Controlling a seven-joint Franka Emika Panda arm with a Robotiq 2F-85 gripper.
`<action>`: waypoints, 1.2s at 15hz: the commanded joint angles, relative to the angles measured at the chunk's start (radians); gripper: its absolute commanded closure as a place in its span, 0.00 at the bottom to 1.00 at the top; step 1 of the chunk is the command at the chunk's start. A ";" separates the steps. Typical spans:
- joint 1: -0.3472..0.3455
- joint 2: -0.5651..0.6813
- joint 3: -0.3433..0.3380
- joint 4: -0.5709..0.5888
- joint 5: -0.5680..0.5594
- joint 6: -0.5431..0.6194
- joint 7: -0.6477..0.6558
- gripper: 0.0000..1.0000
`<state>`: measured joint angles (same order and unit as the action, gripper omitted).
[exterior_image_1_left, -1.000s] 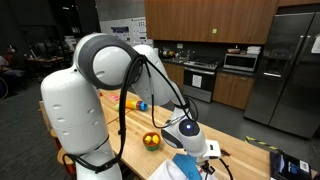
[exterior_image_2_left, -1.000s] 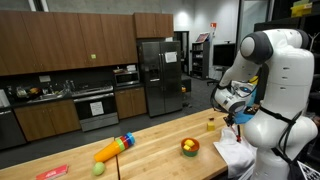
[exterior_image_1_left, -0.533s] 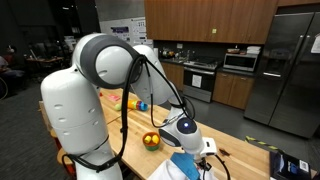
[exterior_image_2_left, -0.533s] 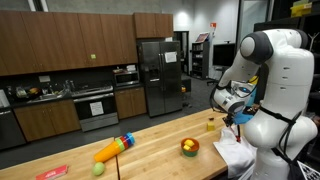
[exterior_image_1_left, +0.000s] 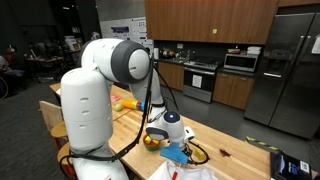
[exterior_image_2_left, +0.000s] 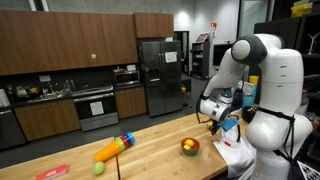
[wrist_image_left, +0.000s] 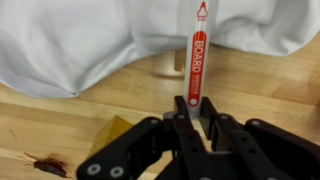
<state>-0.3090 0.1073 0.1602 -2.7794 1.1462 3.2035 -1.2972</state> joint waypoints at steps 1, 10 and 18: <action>0.038 0.019 -0.027 0.000 -0.030 0.048 -0.029 0.95; 0.028 -0.156 -0.051 -0.003 -0.017 -0.085 -0.043 0.95; 0.028 -0.137 -0.035 0.006 -0.156 -0.107 0.015 0.82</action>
<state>-0.2811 -0.0301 0.1254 -2.7732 0.9899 3.0966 -1.2820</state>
